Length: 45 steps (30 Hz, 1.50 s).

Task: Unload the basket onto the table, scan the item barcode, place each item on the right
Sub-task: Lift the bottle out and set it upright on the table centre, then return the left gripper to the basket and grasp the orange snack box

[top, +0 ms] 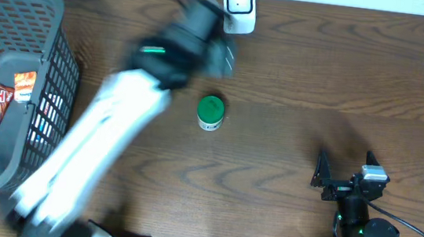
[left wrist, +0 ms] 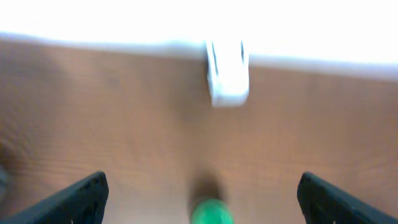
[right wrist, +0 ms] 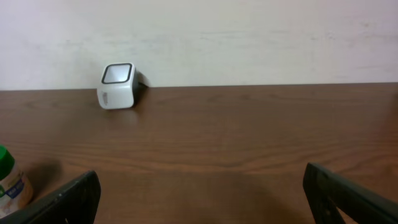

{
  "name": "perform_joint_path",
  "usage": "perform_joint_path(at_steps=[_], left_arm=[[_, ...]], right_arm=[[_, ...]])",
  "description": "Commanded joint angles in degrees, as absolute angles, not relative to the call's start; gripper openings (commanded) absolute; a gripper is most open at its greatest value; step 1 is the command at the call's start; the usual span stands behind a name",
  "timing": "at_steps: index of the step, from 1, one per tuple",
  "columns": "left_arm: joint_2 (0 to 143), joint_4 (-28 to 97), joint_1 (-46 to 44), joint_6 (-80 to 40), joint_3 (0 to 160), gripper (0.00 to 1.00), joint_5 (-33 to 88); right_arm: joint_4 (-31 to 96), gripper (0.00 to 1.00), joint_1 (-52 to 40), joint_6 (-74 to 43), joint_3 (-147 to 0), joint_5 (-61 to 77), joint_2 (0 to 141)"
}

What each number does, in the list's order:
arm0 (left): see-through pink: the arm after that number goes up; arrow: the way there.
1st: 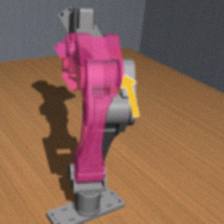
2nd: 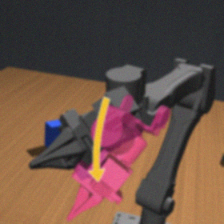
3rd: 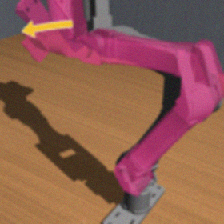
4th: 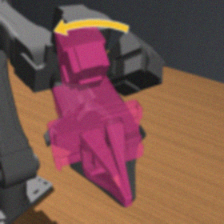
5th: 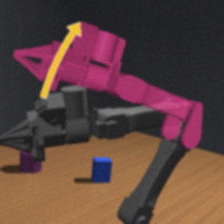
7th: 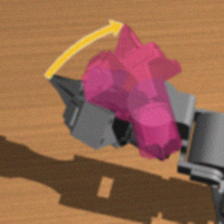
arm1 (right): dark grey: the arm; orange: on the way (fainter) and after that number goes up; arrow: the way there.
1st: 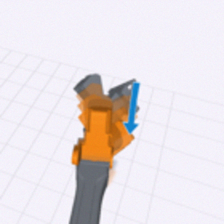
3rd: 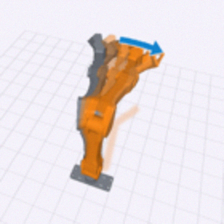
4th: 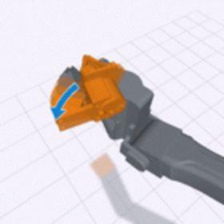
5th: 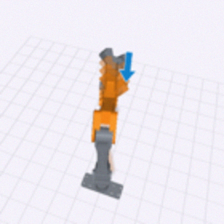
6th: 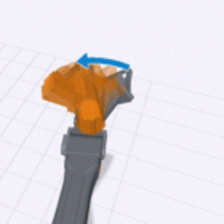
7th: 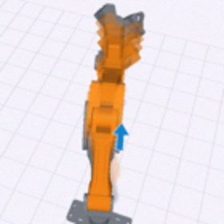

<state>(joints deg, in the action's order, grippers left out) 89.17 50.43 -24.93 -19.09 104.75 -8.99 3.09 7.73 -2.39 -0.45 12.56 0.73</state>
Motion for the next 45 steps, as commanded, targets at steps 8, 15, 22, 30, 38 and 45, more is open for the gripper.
perform_joint_path(at_steps=[8,15,22,30,38,45], left_arm=[[83.7,66.9,24.6,-23.0,113.1,0.97,0.9],[100.4,67.5,31.6,-13.5,110.5,0.96,1.6],[114.7,63.1,31.6,-8.0,110.5,0.96,-3.7],[125.5,58.1,31.5,-6.0,110.5,0.97,-7.6],[133.9,56.7,31.6,-6.1,110.5,0.97,-5.8],[137.9,57.7,31.2,-6.5,109.8,0.80,-5.0]], right_arm=[[3.2,0.99,7.1,-2.9,-0.3,12.3,0.5],[3.2,0.99,7.1,-2.9,-0.3,12.3,0.5],[3.2,0.99,7.1,-2.9,-0.3,12.3,0.5],[3.2,0.99,7.1,-2.9,-0.3,12.3,0.5],[3.2,0.99,7.1,-2.9,-0.3,12.3,0.5],[3.2,0.99,7.1,-2.9,-0.3,12.3,0.5]])
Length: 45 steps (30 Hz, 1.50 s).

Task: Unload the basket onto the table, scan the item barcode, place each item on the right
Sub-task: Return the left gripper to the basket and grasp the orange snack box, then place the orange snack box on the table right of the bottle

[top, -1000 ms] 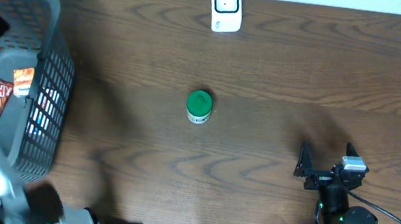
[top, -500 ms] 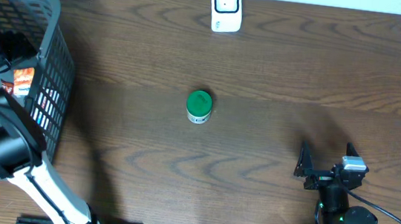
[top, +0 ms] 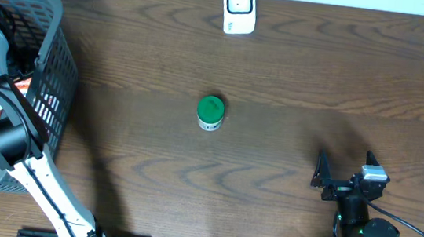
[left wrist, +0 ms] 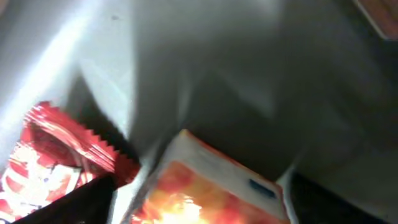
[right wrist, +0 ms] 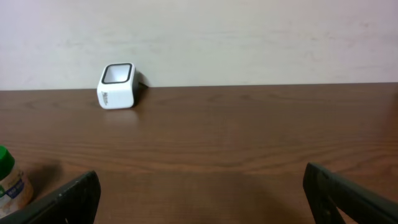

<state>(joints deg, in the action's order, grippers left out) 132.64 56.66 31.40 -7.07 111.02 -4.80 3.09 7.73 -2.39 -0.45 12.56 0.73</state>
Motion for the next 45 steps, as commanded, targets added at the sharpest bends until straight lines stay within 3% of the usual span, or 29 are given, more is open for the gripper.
perform_joint_path(at_steps=[1,3,5,12,22,25,27,29,34,40,45], left_arm=[[137.9,57.8,31.2,-6.5,109.8,0.75,-5.0],[137.6,58.2,31.2,-6.5,109.8,0.60,-5.0],[137.5,59.0,31.2,-6.7,109.8,0.52,-5.0],[133.0,62.2,31.2,-6.7,111.5,0.51,-5.2],[97.8,64.2,31.3,-12.6,118.5,0.53,-4.9],[86.1,63.0,31.0,-15.9,118.5,0.52,1.6],[78.8,60.2,29.5,-19.1,118.5,0.53,11.9],[74.1,57.0,25.6,-22.7,118.5,0.53,18.3],[71.1,55.9,5.8,-26.4,117.8,0.54,18.2],[75.4,60.4,-21.6,-25.8,108.2,0.54,6.4],[83.8,53.8,-37.7,-25.8,98.6,0.54,-4.7]], right_arm=[[3.2,0.99,7.1,-2.9,-0.3,12.3,0.5],[3.2,0.99,7.1,-2.9,-0.3,12.3,0.5],[3.2,0.99,7.1,-2.9,-0.3,12.3,0.5],[3.2,0.99,7.1,-2.9,-0.3,12.3,0.5],[3.2,0.99,7.1,-2.9,-0.3,12.3,0.5],[3.2,0.99,7.1,-2.9,-0.3,12.3,0.5],[3.2,0.99,7.1,-2.9,-0.3,12.3,0.5],[3.2,0.99,7.1,-2.9,-0.3,12.3,0.5],[3.2,0.99,7.1,-2.9,-0.3,12.3,0.5],[3.2,0.99,7.1,-2.9,-0.3,12.3,0.5],[3.2,0.99,7.1,-2.9,-0.3,12.3,0.5]])
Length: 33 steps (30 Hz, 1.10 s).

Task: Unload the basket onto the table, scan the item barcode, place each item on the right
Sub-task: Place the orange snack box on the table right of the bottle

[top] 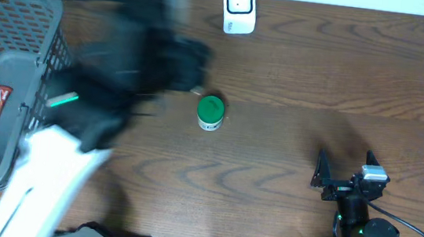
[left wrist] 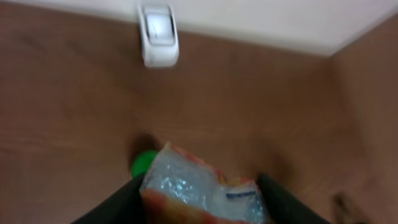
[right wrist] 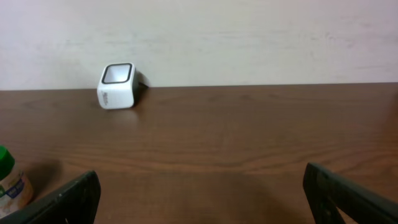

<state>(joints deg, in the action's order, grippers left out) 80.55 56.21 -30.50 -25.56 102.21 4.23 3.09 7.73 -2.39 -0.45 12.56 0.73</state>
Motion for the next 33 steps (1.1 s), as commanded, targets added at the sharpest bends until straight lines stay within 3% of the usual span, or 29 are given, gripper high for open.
perform_joint_path(at_steps=[1,17,33], left_arm=[[86.2,51.7,-39.9,-25.8,97.4,0.54,-5.6],[119.3,41.9,-48.3,-30.8,96.8,0.54,-5.3],[123.0,36.6,-49.0,-30.8,94.5,0.57,-9.5]], right_arm=[[3.2,0.99,7.1,-2.9,-0.3,12.3,0.5],[3.2,0.99,7.1,-2.9,-0.3,12.3,0.5],[3.2,0.99,7.1,-2.9,-0.3,12.3,0.5]])
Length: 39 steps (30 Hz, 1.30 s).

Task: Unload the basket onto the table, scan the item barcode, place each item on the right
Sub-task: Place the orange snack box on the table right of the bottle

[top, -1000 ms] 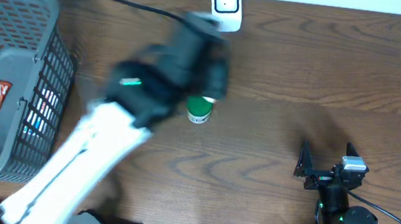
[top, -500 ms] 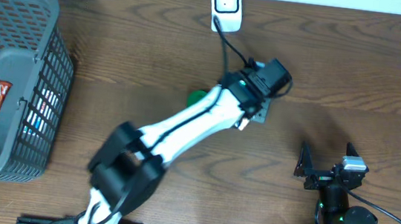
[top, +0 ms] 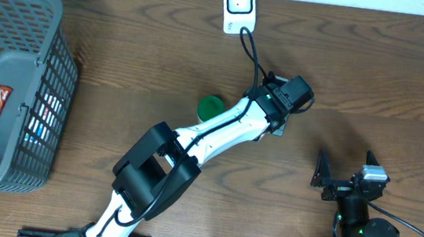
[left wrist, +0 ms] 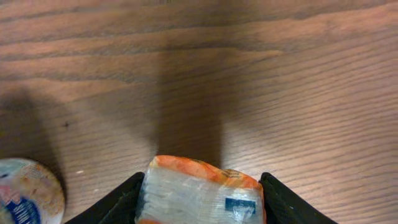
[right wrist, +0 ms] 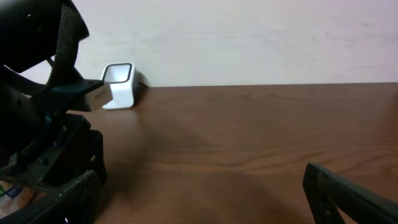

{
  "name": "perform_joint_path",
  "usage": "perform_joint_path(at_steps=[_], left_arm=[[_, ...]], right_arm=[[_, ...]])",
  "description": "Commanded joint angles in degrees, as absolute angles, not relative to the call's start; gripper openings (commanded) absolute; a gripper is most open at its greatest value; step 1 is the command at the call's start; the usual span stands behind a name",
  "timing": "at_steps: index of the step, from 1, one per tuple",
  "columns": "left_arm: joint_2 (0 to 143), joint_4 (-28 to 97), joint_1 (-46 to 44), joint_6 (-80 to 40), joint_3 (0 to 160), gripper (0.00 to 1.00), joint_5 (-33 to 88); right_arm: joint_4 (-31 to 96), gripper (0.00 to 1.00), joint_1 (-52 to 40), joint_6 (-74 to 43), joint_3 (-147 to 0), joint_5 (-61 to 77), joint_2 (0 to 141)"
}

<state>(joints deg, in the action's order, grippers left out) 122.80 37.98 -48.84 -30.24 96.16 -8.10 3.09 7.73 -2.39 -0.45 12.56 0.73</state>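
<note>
An orange and clear plastic packet [left wrist: 199, 193] with a small blue mark sits between the black fingers [left wrist: 118, 202] of my left gripper [left wrist: 200, 200], which is shut on it just above the wood. Overhead, the left wrist [top: 285, 98] is right of the green-lidded bottle [top: 212, 107] and hides the packet. The white scanner [top: 239, 7] stands at the table's far edge; the right wrist view also shows the scanner [right wrist: 119, 86]. My right gripper [right wrist: 202, 199] rests open and empty at the front right.
A grey wire basket [top: 58, 8] stands at the left, holding a red snack bar. The bottle [left wrist: 28, 193] shows at the lower left of the left wrist view. The right arm's base [top: 359, 221] sits at the front right.
My left arm, then blurred over the table left of the bottle with the packet in its gripper, now holds it low over the wood right of the bottle. The right arm has not moved.
My left gripper was first open over the bottle, facing the scanner. Then it was down in the basket over the orange packet. Then it was out over the table shut on the packet, and now it holds it right of the bottle.
</note>
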Motion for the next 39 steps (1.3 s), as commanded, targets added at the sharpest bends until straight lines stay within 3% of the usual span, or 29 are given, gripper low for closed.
perform_joint_path(at_steps=[1,3,8,9,17,21,24,30,34,39], left_arm=[[123.0,35.9,-49.0,-30.8,93.8,0.57,-9.5],[123.0,35.4,-49.0,-30.7,93.2,0.59,-9.7],[118.9,35.7,-47.7,-24.4,95.9,0.93,-10.2],[117.3,36.0,-47.1,-23.2,97.0,0.96,-10.2],[93.8,39.8,-38.1,-11.2,111.3,0.97,-10.8],[83.5,42.8,-23.8,-11.7,113.1,0.98,-12.7],[79.7,50.0,-7.3,-15.4,113.1,0.98,-12.7],[83.0,65.2,22.2,-30.4,110.2,0.97,-6.3],[88.9,67.0,28.8,-31.5,101.7,0.97,-7.8],[93.5,61.6,29.6,-29.1,92.1,0.97,-16.3]], right_arm=[[3.2,0.99,7.1,-2.9,-0.3,12.3,0.5],[3.2,0.99,7.1,-2.9,-0.3,12.3,0.5],[3.2,0.99,7.1,-2.9,-0.3,12.3,0.5],[3.2,0.99,7.1,-2.9,-0.3,12.3,0.5],[3.2,0.99,7.1,-2.9,-0.3,12.3,0.5],[3.2,0.99,7.1,-2.9,-0.3,12.3,0.5],[3.2,0.99,7.1,-2.9,-0.3,12.3,0.5],[3.2,0.99,7.1,-2.9,-0.3,12.3,0.5],[3.2,0.99,7.1,-2.9,-0.3,12.3,0.5],[3.2,0.99,7.1,-2.9,-0.3,12.3,0.5]])
